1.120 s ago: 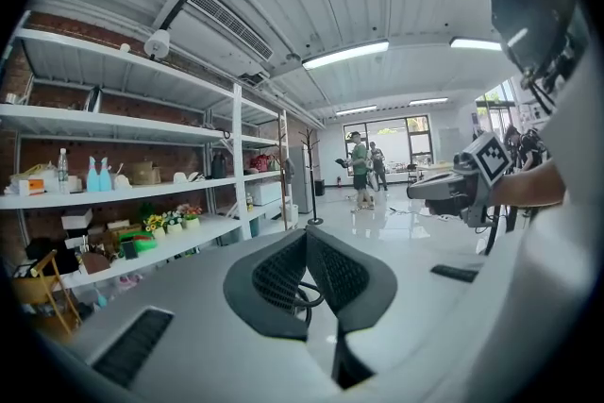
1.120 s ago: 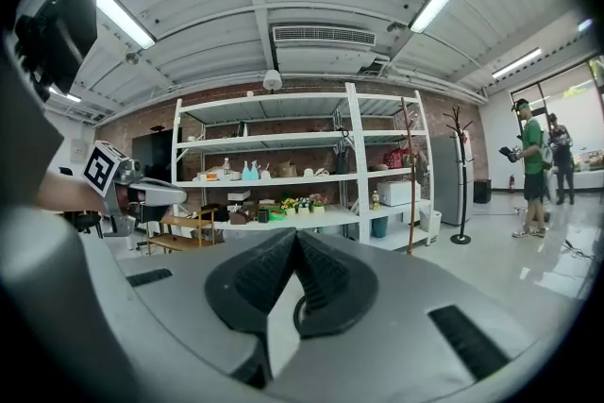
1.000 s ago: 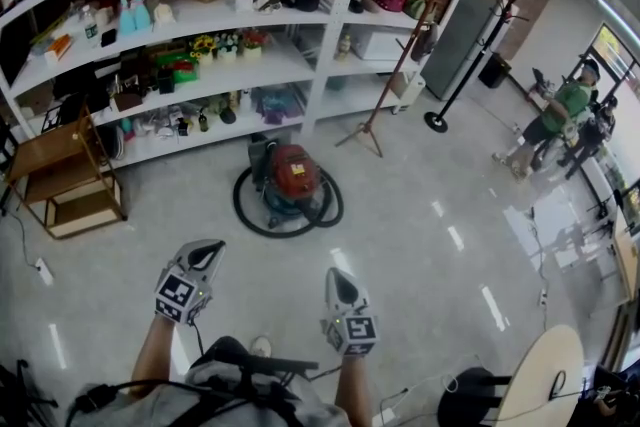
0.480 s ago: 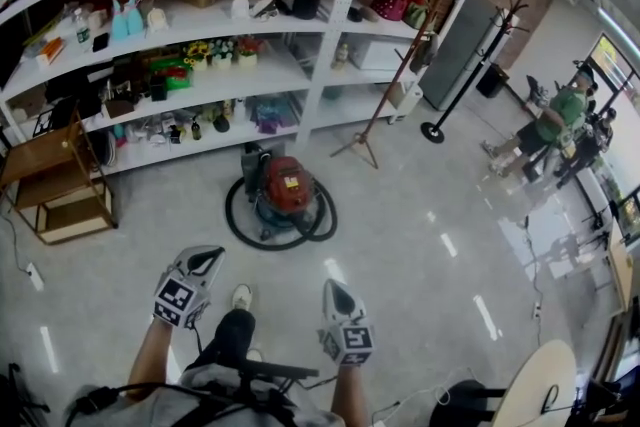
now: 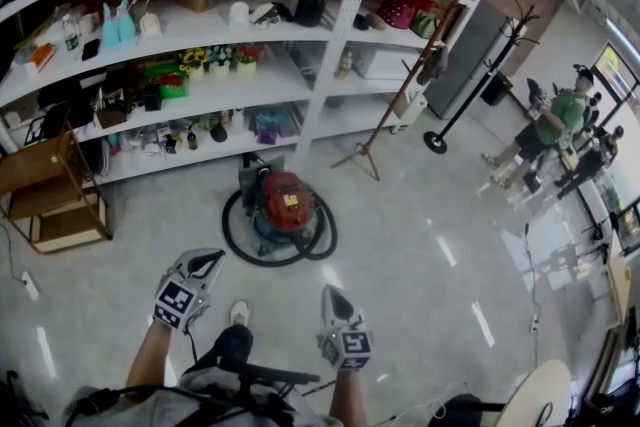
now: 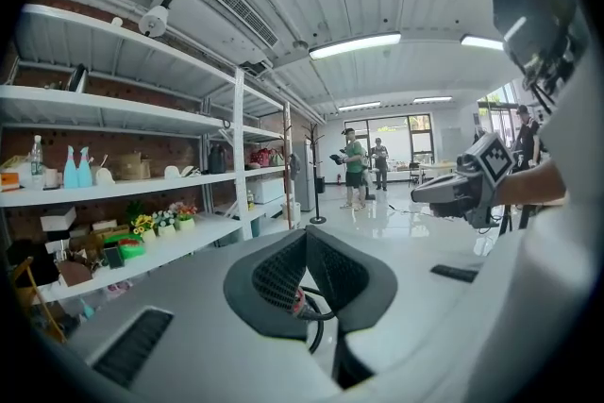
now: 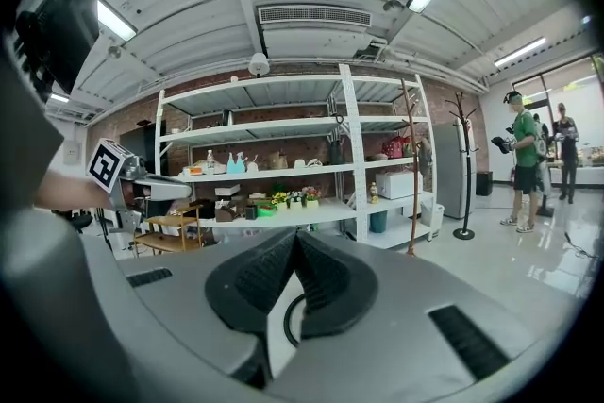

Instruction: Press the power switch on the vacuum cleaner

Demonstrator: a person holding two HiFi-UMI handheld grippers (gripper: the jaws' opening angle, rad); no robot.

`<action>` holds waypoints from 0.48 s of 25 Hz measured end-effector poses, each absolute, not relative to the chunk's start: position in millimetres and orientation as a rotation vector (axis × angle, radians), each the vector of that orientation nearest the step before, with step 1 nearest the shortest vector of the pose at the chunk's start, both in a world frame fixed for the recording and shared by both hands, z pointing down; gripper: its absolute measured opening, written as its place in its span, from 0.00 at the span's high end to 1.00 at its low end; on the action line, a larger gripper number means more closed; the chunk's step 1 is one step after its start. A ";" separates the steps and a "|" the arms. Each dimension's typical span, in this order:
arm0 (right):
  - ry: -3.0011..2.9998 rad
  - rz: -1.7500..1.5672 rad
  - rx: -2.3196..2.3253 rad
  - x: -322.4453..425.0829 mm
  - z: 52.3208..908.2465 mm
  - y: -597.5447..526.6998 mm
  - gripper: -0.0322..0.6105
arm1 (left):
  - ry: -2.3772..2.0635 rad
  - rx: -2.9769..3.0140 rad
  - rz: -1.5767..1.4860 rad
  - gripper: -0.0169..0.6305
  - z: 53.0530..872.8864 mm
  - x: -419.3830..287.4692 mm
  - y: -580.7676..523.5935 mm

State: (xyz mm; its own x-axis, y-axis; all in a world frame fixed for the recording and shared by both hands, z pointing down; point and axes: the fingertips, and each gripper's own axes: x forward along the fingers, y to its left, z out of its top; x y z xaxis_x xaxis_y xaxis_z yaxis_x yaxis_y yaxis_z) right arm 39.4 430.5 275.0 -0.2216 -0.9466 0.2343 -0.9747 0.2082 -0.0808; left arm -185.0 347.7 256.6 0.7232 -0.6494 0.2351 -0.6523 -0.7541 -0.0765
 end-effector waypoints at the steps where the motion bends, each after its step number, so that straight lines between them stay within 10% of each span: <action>1: -2.340 0.318 1.868 39.4 276.6 420.5 0.93 | -1.096 2.906 0.392 0.97 257.1 -184.7 338.2; 12: -2.319 0.374 1.873 46.3 280.0 314.8 0.93 | -1.052 2.872 0.434 0.97 263.1 -177.6 229.9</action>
